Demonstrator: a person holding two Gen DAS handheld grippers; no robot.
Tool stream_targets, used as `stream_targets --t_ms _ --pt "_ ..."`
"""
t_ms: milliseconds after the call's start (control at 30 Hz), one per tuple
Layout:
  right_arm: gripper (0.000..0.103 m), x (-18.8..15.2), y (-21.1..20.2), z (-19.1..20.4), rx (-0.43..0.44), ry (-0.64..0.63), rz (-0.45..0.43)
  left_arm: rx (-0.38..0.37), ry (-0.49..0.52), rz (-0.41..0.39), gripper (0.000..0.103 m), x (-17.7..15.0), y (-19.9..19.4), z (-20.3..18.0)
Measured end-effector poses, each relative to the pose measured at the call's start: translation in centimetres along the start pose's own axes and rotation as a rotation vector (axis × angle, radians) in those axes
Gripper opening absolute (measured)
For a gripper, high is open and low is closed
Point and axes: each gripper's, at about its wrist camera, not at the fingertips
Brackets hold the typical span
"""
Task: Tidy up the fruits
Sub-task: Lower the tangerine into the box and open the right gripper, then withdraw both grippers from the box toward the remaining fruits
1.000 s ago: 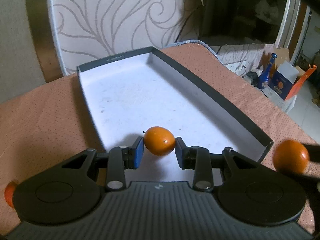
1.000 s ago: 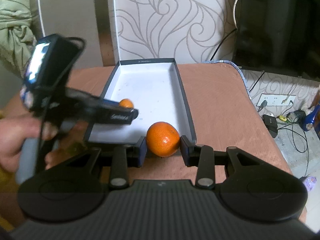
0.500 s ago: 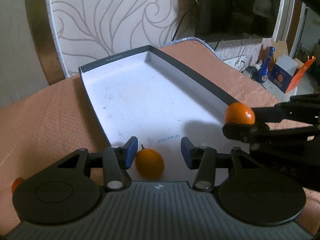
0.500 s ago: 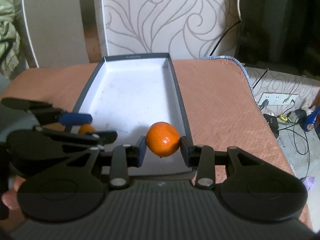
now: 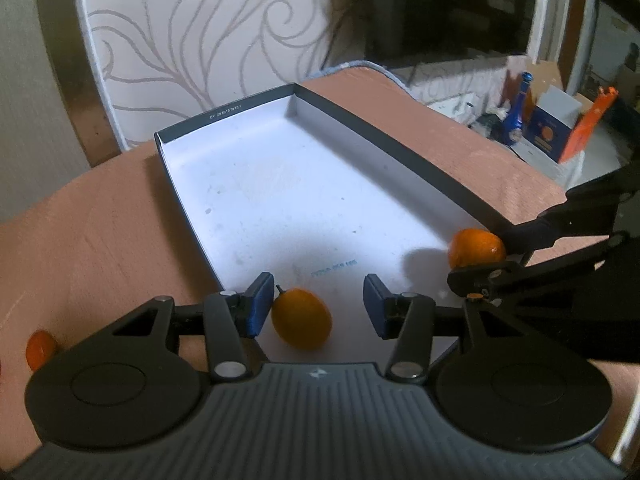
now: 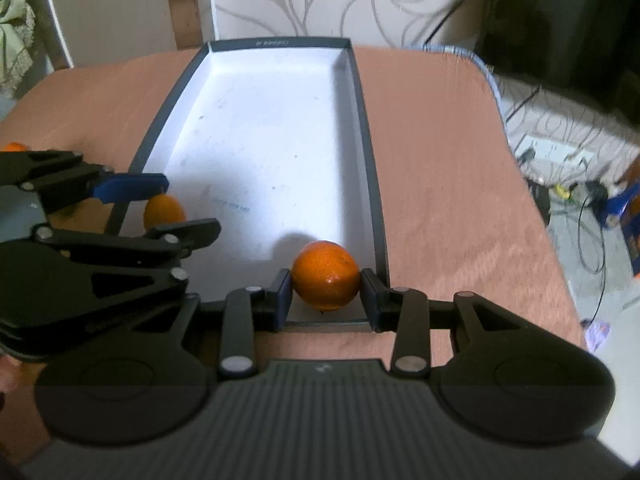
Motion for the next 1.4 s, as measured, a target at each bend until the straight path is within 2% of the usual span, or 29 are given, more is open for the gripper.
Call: stream_targets --t_ms 133,233,367,500,700,767,833,867,1067,1233,1400 --pt "0.04 -1.5 -1.0 -0.6 0.031 0.026 0.026 -0.028 0.019 0.008 0.056 -1.3 -1.1 -1.2" --pt "0.04 -2.2 -1.5 -0.6 0.027 0.036 0.001 -0.027 0.016 0.008 0.056 -1.7 -1.4 -1.7" --pt "0.041 -2.8 -2.3 -0.4 -0.003 0.021 -0.081 -0.026 -0.016 0.01 0.056 -1.7 -1.7 -1.7" --pt "0.041 -3.6 -3.1 -0.9 0.014 0.049 -0.174 -0.005 -0.024 0.004 0.056 -1.6 -2.4 -2.1" --pt "0.04 -4.9 -4.8 -1.5 0.017 0.085 -0.311 0.011 0.028 -0.06 0.056 -0.7 -4.4 -3.5" --pt "0.044 -4.7 -5.4 -1.4 -0.02 0.096 -0.343 0.002 0.033 -0.073 0.056 -0.7 -5.1 -3.6" --pt "0.055 -4.6 -6.0 -1.3 -0.064 0.104 -0.369 -0.011 0.033 -0.091 0.056 -0.7 -5.8 -3.4" --pt "0.056 -4.6 -6.3 -1.3 -0.084 0.111 -0.388 -0.016 0.031 -0.099 0.056 -0.8 -6.1 -3.1" --pt "0.057 -5.6 -7.5 0.4 -0.14 0.161 -0.365 -0.039 0.053 -0.129 0.056 -2.9 -9.3 -1.3" --pt "0.057 -6.3 -9.5 3.1 -0.076 0.163 -0.384 -0.043 0.004 -0.114 0.056 -5.9 -11.2 1.2" --pt "0.057 -6.0 -10.6 6.3 -0.033 0.132 -0.407 -0.004 -0.061 -0.111 0.056 -7.9 -13.0 4.0"
Point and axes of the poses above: each gripper's, at about its wrist camera, not at the fingertips, and y roughly the way its jaws point, z to its left, x to its top, and after that the axes turned 10 degrees about -x, right-handed
